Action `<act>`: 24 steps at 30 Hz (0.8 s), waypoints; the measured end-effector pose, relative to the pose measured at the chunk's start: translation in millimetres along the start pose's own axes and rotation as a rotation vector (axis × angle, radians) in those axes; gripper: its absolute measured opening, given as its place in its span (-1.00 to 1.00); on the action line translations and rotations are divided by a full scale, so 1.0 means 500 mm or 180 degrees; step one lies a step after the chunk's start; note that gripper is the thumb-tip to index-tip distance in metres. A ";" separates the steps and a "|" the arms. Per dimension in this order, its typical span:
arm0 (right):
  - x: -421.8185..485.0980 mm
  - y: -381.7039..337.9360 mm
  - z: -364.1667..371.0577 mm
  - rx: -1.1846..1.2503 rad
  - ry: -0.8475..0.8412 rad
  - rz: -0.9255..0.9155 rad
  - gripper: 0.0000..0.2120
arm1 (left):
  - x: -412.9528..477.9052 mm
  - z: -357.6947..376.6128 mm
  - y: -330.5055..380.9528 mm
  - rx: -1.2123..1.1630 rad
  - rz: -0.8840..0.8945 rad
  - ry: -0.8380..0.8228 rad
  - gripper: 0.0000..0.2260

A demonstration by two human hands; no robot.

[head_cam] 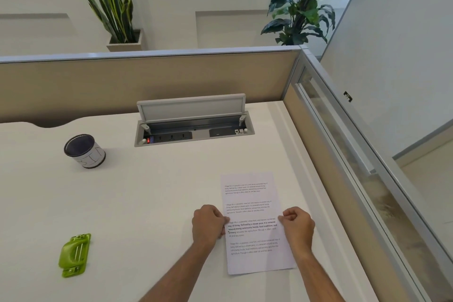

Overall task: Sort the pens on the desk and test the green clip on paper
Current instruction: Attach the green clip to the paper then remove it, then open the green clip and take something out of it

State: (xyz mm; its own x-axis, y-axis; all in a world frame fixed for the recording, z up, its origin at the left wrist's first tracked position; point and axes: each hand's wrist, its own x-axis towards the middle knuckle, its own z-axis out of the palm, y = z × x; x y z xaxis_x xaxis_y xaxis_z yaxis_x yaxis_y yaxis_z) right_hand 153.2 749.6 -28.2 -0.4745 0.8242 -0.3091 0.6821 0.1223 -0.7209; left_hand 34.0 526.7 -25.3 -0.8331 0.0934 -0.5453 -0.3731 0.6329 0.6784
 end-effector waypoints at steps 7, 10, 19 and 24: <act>-0.048 -0.019 0.007 -0.0201 0.0451 -0.0296 -0.83 | -0.030 -0.081 -0.034 -0.0068 0.0151 0.0151 -0.77; -0.097 -0.030 0.036 -0.0117 0.0340 -0.0598 -0.78 | -0.051 -0.169 -0.084 -0.0172 0.0256 0.0258 -0.81; -0.334 -0.088 0.237 -0.0062 -0.0871 -0.1665 -0.61 | -0.100 -0.427 -0.267 0.2176 0.1169 0.0618 -0.81; -0.468 -0.136 0.365 -0.0142 -0.1461 -0.1912 -0.64 | -0.093 -0.545 -0.333 0.1990 0.1147 0.0778 -0.84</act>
State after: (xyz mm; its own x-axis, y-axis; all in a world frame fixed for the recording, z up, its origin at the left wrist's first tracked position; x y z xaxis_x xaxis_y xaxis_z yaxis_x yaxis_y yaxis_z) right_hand 116.2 447.6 -20.0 -0.9491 0.2969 -0.1053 0.2504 0.5079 -0.8242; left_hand 23.3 207.6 21.4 -0.9534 0.2499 -0.1688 0.1793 0.9198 0.3491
